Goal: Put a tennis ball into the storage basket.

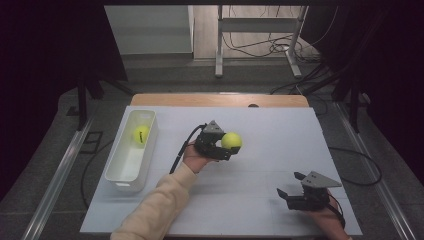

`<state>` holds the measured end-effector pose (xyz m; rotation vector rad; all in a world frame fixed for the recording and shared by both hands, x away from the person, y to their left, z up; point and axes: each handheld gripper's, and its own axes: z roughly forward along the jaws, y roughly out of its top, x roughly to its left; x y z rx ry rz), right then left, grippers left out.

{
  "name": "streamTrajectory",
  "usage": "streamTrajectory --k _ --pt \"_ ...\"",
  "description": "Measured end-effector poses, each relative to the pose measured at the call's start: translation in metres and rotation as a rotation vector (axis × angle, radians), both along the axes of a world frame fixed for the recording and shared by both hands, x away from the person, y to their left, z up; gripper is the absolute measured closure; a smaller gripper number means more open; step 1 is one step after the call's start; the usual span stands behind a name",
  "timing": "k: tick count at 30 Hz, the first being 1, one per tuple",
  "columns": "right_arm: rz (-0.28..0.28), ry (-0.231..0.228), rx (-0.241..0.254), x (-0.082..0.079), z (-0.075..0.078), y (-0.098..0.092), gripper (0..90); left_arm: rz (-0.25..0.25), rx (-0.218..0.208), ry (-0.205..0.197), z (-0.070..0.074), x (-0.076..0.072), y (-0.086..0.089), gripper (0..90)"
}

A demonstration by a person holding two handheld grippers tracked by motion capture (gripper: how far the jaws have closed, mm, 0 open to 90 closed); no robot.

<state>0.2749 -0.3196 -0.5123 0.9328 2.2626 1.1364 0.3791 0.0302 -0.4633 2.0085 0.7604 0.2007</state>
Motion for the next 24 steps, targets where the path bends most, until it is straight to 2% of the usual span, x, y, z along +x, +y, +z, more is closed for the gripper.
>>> streamTrajectory --k 16,24 --pt "-0.003 -0.001 -0.001 0.000 0.000 0.000 13.4 0.012 -0.002 -0.009 0.007 -0.008 0.012 26.0" --pt "-0.004 0.000 -0.003 0.000 0.000 0.000 13.3 0.032 -0.005 -0.012 0.009 -0.010 0.024 26.1"
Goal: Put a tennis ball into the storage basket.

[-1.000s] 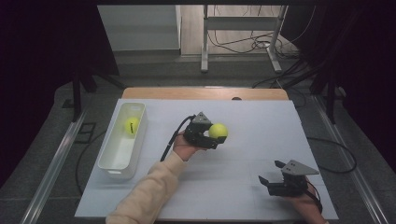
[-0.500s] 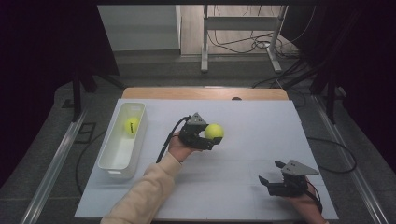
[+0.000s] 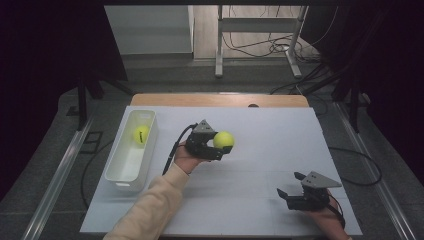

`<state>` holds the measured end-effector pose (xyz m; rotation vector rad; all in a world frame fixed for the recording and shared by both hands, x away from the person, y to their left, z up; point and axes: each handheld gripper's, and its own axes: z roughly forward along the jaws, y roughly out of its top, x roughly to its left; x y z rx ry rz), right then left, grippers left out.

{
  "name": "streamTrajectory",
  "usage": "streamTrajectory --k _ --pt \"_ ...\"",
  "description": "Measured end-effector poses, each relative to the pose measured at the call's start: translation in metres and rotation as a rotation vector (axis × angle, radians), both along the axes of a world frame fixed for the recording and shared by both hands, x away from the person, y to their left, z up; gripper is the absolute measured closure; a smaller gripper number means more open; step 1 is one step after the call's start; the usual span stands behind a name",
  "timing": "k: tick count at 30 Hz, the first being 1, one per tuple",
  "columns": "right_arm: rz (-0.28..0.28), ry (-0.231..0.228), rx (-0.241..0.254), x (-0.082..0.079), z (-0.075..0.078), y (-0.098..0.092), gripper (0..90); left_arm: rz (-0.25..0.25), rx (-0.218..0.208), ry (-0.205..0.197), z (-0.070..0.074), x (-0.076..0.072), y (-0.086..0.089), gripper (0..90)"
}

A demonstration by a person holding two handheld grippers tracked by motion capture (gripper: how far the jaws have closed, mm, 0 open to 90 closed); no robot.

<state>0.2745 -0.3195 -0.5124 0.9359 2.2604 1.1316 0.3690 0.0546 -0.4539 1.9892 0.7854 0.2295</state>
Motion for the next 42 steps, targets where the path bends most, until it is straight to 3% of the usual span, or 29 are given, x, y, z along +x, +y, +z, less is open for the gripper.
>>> streamTrajectory --k 42 --pt "0.003 -0.002 0.002 0.000 0.000 0.000 13.6 0.073 -0.036 -0.021 0.013 -0.009 0.035 26.1"
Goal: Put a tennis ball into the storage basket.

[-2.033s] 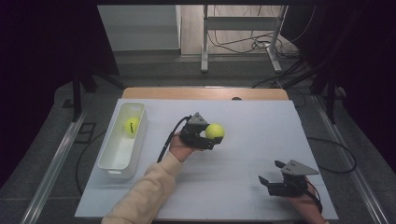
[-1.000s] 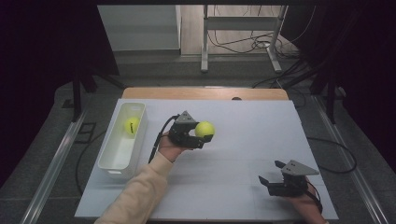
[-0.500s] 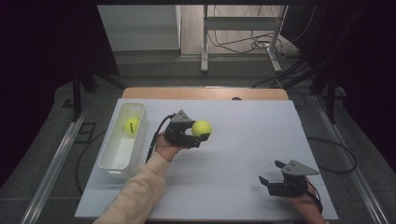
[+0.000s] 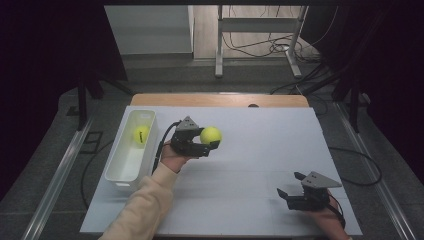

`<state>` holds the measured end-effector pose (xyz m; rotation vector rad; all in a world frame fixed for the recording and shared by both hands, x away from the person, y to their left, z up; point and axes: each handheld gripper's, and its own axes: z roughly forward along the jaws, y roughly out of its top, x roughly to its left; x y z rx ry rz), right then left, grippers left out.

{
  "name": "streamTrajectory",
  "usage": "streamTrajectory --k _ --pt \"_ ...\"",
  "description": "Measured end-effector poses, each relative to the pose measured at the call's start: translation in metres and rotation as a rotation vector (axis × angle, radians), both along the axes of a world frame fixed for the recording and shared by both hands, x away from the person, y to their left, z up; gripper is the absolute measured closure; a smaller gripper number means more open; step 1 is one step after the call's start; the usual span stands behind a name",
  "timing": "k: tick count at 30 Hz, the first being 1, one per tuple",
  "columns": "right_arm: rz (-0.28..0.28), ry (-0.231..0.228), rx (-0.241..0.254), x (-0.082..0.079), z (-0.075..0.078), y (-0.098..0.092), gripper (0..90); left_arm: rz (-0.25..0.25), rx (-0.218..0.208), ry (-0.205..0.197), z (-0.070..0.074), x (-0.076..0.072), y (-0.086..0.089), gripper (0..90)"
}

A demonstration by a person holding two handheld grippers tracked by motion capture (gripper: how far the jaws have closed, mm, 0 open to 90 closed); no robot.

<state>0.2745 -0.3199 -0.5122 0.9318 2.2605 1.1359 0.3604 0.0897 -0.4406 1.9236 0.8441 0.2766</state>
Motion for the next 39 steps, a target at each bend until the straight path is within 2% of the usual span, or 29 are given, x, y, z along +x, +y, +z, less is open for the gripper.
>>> streamTrajectory --k 20,39 --pt "0.002 -0.001 -0.001 0.000 0.000 0.000 13.6 0.047 -0.011 -0.017 0.007 -0.004 0.021 26.1" --pt "0.003 -0.001 -0.003 0.000 0.000 0.000 13.6 0.100 -0.039 -0.028 0.013 -0.007 0.044 26.0"
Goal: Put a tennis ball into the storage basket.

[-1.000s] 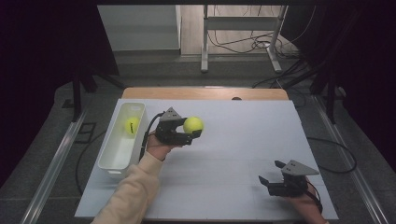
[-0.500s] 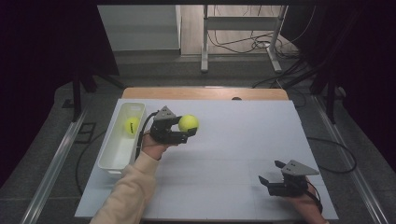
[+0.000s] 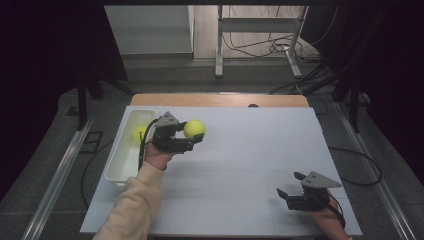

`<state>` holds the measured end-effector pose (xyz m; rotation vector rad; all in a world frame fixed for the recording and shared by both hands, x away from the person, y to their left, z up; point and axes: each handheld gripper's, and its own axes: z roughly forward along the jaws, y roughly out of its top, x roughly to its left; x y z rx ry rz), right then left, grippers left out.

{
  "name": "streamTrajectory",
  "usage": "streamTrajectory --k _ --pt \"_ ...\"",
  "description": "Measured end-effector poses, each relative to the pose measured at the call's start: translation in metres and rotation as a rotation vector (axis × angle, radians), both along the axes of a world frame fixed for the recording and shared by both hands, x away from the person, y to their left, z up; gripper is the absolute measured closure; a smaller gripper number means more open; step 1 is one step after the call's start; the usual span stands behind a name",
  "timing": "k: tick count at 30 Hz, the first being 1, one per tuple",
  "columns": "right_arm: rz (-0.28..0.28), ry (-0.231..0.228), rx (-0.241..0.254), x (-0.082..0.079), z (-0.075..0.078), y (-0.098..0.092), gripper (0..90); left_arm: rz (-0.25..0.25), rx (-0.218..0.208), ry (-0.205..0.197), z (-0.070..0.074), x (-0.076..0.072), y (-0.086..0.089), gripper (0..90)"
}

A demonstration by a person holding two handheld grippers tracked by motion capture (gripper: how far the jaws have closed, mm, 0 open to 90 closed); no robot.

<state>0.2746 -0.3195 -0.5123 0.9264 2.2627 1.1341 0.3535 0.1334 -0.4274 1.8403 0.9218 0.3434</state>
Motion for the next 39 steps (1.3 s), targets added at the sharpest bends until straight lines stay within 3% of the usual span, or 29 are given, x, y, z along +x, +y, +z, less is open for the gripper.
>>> streamTrajectory --k 39 --pt "0.000 0.000 -0.002 0.000 0.000 0.000 13.6 0.121 -0.034 -0.016 0.007 -0.010 0.047 26.0"
